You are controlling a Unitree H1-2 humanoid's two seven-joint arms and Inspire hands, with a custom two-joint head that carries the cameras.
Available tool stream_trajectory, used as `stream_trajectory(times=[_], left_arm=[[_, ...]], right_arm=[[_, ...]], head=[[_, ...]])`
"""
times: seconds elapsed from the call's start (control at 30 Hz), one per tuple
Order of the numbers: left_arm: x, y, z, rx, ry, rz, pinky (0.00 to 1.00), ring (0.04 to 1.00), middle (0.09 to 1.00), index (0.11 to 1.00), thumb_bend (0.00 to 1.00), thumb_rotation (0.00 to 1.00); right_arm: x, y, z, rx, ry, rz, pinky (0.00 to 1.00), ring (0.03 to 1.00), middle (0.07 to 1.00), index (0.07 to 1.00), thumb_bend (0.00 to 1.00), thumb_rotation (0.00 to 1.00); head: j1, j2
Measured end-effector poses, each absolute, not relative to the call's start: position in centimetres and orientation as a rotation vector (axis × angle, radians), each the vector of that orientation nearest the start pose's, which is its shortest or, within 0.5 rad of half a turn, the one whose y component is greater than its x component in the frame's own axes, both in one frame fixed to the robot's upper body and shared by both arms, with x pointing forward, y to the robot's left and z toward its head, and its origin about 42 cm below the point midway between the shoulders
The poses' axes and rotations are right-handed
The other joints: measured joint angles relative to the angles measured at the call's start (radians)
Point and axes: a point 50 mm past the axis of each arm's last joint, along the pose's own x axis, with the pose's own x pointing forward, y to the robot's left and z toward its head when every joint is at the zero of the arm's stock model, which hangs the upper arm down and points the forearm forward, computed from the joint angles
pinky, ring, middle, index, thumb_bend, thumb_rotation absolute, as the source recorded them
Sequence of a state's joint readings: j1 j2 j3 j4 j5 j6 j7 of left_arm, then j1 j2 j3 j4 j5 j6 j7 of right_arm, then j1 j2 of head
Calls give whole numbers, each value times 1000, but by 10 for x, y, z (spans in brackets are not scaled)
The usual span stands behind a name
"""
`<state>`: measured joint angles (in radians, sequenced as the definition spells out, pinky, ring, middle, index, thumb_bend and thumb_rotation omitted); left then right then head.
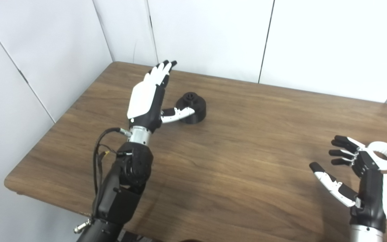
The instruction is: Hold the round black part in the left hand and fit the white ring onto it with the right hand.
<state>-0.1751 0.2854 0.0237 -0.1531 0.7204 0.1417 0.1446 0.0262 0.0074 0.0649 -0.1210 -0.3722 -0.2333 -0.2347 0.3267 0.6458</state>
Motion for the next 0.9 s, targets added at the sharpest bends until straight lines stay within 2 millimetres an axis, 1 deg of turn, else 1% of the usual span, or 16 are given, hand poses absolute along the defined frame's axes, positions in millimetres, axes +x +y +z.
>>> stream_trajectory(times=[0.1, 0.13, 0.3, 0.37, 0.47, 0.67, 0.73, 0.9], left_arm=[[336, 307, 208, 1043, -246, 319, 1000, 1000, 1000, 974, 975, 549], [338, 310, 209, 1064, -234, 326, 1000, 1000, 1000, 983, 993, 580], [351, 325, 216, 1162, -175, 311, 1000, 1000, 1000, 956, 1000, 599], [355, 330, 215, 1196, -146, 294, 1000, 1000, 1000, 937, 1000, 617], [361, 335, 212, 1227, -104, 266, 1000, 1000, 1000, 917, 1000, 619], [367, 336, 203, 1256, -60, 224, 1000, 1000, 1000, 861, 1000, 632], [370, 337, 199, 1265, -35, 203, 1000, 1000, 1000, 856, 1000, 643], [376, 334, 196, 1295, -17, 178, 1000, 1000, 1000, 864, 1000, 701]], right_arm=[[270, -196, 140, -313, -378, -149, 509, 607, 686, 696, 720, 190], [270, -196, 140, -313, -379, -149, 509, 606, 686, 696, 721, 192], [271, -197, 140, -313, -380, -149, 509, 607, 688, 699, 720, 187], [271, -196, 140, -313, -380, -149, 510, 606, 688, 699, 721, 193], [271, -197, 140, -314, -380, -149, 508, 604, 686, 698, 721, 189], [271, -196, 140, -314, -380, -149, 508, 613, 693, 703, 717, 189], [271, -196, 140, -315, -380, -148, 507, 612, 694, 704, 715, 188], [272, -196, 140, -314, -380, -148, 516, 614, 689, 698, 725, 198]], head=[[2, -2], [0, 0], [-2, 0], [0, 0], [2, 2], [-3, 3], [-5, 3], [-9, 6]])
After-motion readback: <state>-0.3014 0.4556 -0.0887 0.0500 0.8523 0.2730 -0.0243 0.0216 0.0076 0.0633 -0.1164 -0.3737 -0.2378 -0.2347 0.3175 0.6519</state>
